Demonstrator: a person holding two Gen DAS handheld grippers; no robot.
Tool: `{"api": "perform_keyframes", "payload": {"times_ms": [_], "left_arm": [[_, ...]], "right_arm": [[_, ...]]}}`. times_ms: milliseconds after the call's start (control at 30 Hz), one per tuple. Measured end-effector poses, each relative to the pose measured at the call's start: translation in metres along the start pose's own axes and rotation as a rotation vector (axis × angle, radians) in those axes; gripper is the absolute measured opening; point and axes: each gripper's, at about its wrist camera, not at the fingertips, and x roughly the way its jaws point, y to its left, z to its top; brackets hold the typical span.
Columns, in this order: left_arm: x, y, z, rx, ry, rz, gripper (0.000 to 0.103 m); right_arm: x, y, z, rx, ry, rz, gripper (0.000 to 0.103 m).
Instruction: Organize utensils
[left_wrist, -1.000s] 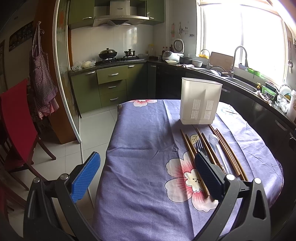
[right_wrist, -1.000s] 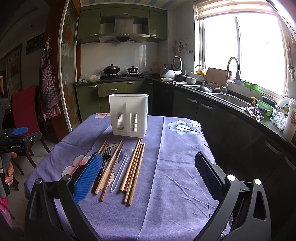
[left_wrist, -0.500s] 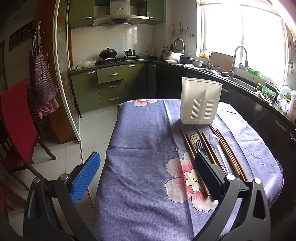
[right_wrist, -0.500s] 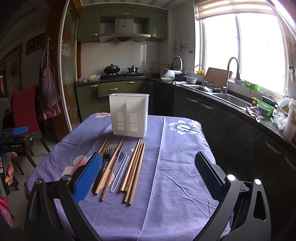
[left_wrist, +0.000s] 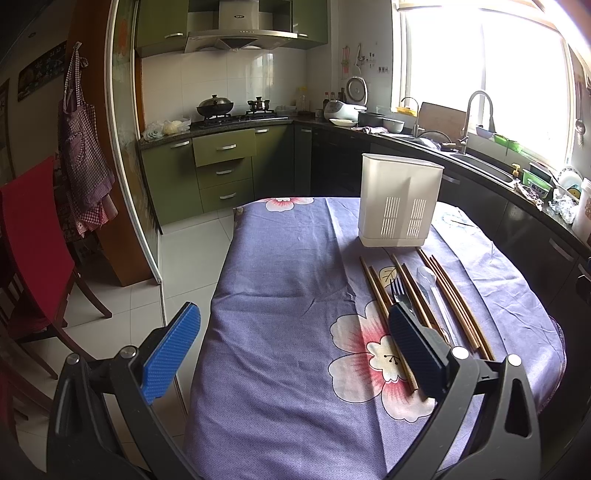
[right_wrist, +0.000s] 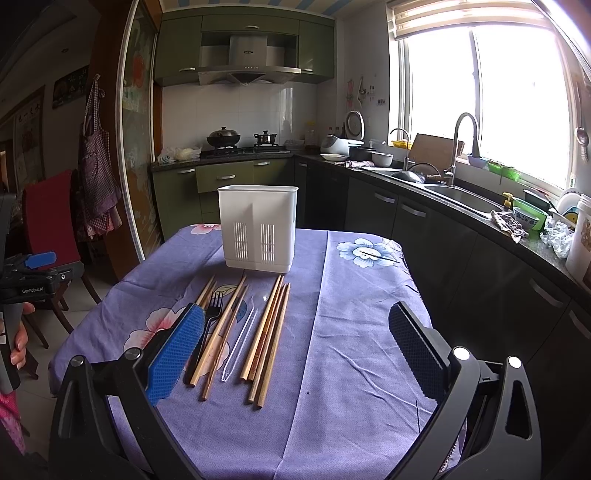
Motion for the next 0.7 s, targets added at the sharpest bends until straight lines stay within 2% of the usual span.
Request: {"api": "perform_keyframes", "payload": {"times_ms": [700], "left_arm": [[0.0014, 0.0013, -0.0006, -0.005, 0.004, -0.001, 0.097]], "right_arm": [[0.0044, -0.0007, -0.0024, 0.002, 0.01, 0.005, 0.099]]}}
